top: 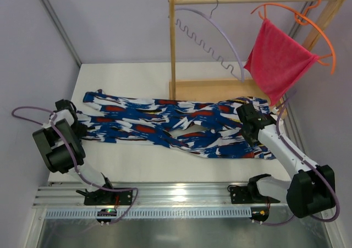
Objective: Place the trousers on the hanger
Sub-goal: Fold the trousers
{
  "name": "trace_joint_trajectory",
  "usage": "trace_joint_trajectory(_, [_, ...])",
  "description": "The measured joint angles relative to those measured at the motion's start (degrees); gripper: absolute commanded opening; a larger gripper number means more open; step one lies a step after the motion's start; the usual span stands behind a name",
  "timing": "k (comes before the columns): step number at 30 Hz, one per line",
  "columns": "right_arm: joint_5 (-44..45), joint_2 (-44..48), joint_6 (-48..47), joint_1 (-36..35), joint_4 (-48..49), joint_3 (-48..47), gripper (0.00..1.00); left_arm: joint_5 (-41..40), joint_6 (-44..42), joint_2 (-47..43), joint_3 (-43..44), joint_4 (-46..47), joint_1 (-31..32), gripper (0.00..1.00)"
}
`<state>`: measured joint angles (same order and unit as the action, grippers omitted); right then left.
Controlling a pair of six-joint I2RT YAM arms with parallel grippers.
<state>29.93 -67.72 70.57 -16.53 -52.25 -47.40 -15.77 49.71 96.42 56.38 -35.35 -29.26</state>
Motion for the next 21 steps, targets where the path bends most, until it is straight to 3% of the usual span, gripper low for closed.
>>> trace_joint_trajectory(4, [1.5,2.6,2.9,5.9,-2.3,3.9,0.47,0.7,0.3,0.8,0.9,0.0,0.0,0.40])
trace_joint_trajectory(10, [1.4,1.3,2.2,19.7,-0.8,9.4,0.47,1.8,0.7,2.2,2.6,0.4,0.4,0.01])
trace_joint_trajectory(16, [1.6,-2.4,0.8,23.2,3.3,11.0,0.47,2.2,0.0,3.2,4.2,-0.7,0.5,0.01])
trace_joint_trajectory(18, [1.9,-4.0,0.5,23.4,4.9,11.0,0.40,2.3,-0.2,3.2,4.2,-0.8,0.5,0.01])
trace_joint_trajectory(19, [2.1,-4.9,0.3,23.5,5.6,11.0,0.31,2.2,-0.3,3.2,4.2,-0.8,0.5,0.01])
trace_joint_trajectory(20, [2.2,-6.0,0.1,23.6,5.9,11.0,0.14,2.3,-0.3,3.1,4.2,-0.8,0.4,0.01])
trace_joint_trajectory(21, [2.4,-7.3,-0.4,23.8,6.4,11.0,0.06,2.3,-0.3,3.0,4.2,-0.9,0.3,0.00])
